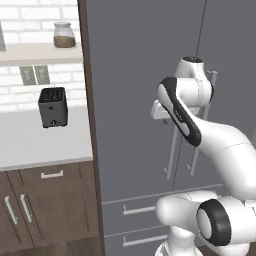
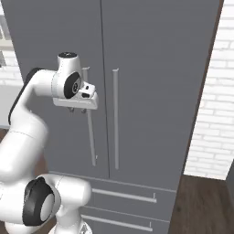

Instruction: Take the strawberry from the fridge and place it on top of the pancake, located on the dining counter.

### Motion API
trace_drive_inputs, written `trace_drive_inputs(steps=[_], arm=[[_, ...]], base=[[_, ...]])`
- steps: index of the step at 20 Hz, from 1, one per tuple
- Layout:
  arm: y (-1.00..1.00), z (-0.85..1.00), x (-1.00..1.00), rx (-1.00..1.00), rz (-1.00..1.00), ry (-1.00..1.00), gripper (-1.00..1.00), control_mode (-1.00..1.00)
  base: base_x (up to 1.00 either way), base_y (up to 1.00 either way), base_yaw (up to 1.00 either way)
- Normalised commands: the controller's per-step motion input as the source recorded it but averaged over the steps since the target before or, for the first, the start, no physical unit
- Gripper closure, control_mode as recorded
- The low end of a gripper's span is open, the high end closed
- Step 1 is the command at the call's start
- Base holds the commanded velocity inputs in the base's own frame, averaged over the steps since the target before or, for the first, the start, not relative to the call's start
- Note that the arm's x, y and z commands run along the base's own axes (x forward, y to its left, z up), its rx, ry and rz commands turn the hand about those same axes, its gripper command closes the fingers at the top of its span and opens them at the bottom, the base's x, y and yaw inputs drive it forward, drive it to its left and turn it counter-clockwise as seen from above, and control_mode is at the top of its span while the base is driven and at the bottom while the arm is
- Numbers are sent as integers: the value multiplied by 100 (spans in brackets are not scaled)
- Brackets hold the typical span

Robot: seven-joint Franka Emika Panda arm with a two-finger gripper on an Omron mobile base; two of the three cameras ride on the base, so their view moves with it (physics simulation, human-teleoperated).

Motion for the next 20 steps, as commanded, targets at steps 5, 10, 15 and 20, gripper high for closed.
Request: trace_drive_inputs(steps=[5, 10, 15, 20], arm=[[0, 0, -1, 0, 0, 0, -100, 100], [0, 0, 0, 0, 0, 0, -100, 100], [0, 0, 0, 0, 0, 0, -100, 100], [0, 0, 0, 0, 0, 0, -100, 100]], base=[[-43, -3, -2], [-39, -16, -2], [3, -53, 0], [-2, -22, 0]])
